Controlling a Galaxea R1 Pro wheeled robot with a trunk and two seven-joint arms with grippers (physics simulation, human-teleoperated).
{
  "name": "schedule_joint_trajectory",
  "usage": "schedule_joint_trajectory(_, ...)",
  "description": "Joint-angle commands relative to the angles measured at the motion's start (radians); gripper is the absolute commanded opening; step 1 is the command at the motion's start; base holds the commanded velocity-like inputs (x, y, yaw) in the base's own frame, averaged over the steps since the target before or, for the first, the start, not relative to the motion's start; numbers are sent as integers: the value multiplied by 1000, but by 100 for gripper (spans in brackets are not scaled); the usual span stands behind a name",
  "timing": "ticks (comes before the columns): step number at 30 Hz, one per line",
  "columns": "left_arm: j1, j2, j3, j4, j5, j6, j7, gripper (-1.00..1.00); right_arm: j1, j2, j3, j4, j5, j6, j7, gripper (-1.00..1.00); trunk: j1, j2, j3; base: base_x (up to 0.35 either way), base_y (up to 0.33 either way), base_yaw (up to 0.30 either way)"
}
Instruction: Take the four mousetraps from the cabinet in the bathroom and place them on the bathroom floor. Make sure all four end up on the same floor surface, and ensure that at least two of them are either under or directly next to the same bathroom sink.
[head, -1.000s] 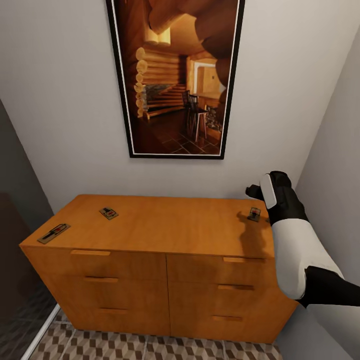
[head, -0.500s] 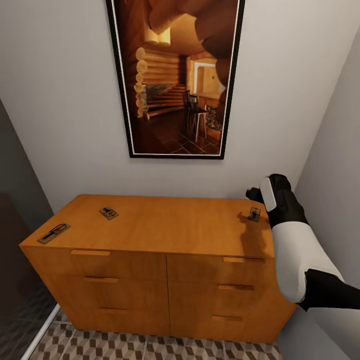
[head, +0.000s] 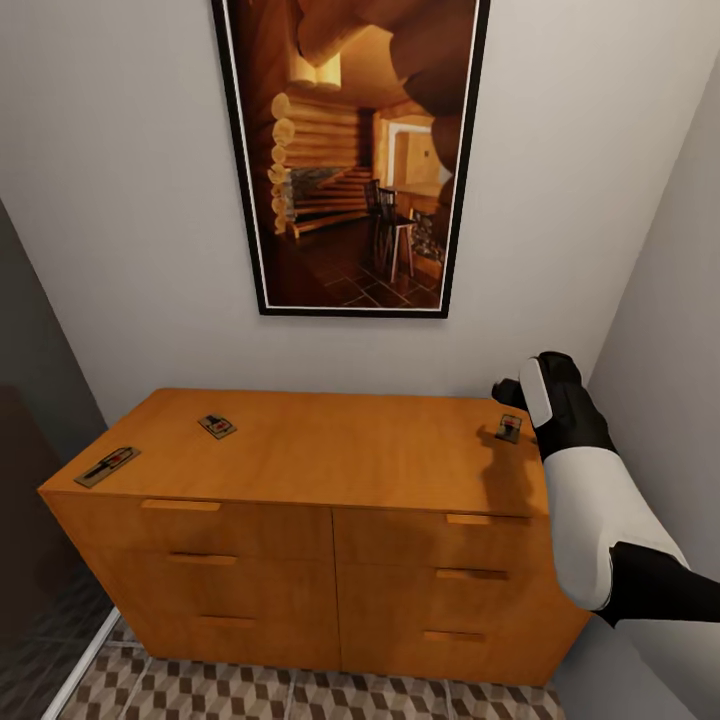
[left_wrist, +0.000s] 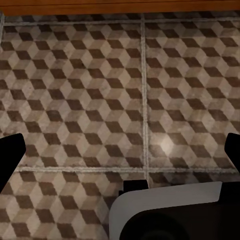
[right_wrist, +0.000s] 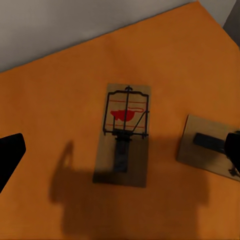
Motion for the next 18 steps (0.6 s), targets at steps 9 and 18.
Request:
schedule_joint_trajectory(9, -1, 0, 9, 2, -7, -4, -4, 100, 1, 0, -1, -1, -10, 1, -9, 100, 0, -1, -14, 0, 0, 0)
schedule_joint_trajectory(18, -1, 0, 9, 2, -7, -4, -4, 100, 1, 0, -1, -1, -10, 0, -9, 100, 0, -1, -28, 0, 0, 0)
